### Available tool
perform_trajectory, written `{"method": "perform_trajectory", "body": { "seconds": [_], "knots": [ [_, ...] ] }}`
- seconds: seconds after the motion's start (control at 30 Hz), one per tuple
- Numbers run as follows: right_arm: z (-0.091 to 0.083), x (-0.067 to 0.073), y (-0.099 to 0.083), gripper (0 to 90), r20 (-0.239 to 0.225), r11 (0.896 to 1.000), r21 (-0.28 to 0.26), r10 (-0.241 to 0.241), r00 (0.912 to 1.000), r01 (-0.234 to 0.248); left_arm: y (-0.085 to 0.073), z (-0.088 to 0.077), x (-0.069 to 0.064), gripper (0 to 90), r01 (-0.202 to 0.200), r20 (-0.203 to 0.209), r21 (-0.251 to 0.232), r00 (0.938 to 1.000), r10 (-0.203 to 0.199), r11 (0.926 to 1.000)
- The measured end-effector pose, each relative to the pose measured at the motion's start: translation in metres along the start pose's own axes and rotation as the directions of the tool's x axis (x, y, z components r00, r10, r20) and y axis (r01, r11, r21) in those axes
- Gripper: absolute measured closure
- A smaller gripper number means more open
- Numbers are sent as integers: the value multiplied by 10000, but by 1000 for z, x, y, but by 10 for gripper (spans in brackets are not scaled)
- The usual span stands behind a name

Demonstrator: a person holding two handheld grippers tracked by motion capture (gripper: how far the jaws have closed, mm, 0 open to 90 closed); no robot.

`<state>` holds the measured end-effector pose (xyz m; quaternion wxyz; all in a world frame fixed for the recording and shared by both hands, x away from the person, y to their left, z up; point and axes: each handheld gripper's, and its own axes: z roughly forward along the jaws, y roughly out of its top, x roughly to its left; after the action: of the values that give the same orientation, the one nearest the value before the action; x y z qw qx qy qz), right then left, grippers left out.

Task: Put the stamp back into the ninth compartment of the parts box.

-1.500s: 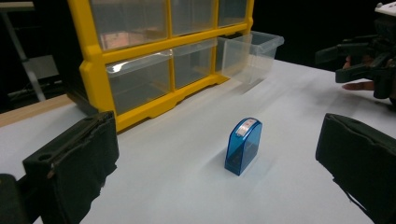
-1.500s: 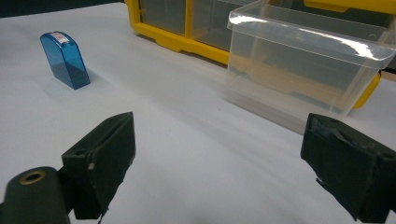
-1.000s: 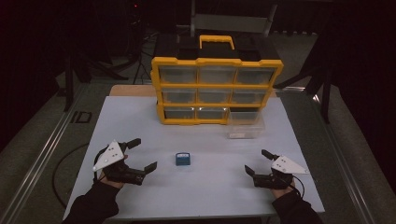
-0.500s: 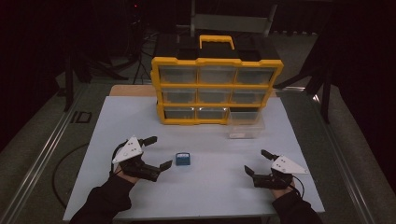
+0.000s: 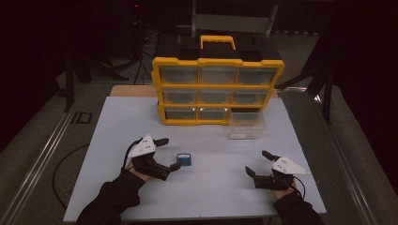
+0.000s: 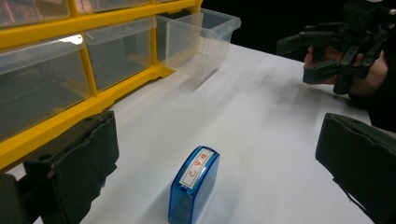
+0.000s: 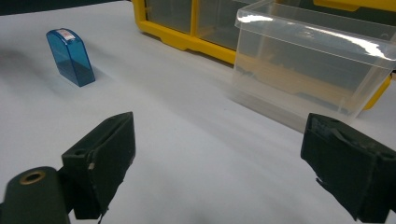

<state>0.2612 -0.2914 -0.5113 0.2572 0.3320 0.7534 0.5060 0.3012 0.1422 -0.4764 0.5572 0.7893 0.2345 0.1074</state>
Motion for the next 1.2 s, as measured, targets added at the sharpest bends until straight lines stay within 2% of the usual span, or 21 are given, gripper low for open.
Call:
{"method": "perform_trajectory", "body": {
  "seconds": [0.2, 0.5, 0.67, 0.77, 0.83, 0.9, 1.0, 1.13, 1.2],
  "knots": [
    [0, 0, 0, 102, -25, 10000, -17, 8, 10000, -8, -7, 13, 3, 1, -337, 143, 616, 9994, 328, 9975],
    [1, 0, -1, 102, -68, 10000, 23, 35, 10000, -35, -14, 26, 8, 1, -294, 200, 1171, 9994, 273, 9927],
    [1, 0, -1, 102, -115, 10000, 60, 14, 9999, -13, -18, 32, 10, 1, -132, 429, 1557, 9991, 66, 9877],
    [1, 0, -1, 102, -133, 10000, 59, 0, 9999, 1, -22, 35, 10, 40, -73, 618, 1894, 9981, -45, 9819],
    [2, 0, -1, 102, -149, 10000, 76, 3, 9999, -1, -24, 38, 11, 61, -75, 579, 2113, 9983, -48, 9774],
    [2, 0, -1, 102, -160, 10000, 74, -4, 9999, 5, -25, 40, 11, 119, -101, 596, 2317, 9982, -38, 9727],
    [2, 1, -1, 102, -163, 10000, 69, -33, 9999, 34, -27, 43, 13, 159, -38, 832, 2605, 9964, -185, 9655],
    [2, 0, -1, 102, -161, 10000, 88, 9, 9999, -8, -28, 46, 15, 253, -310, 972, 3038, 9953, 14, 9522],
    [3, 1, -2, 102, -169, 10000, 98, -3, 9999, 5, -29, 47, 17, 302, -353, 1031, 3125, 9947, 30, 9493]
  ]
}}
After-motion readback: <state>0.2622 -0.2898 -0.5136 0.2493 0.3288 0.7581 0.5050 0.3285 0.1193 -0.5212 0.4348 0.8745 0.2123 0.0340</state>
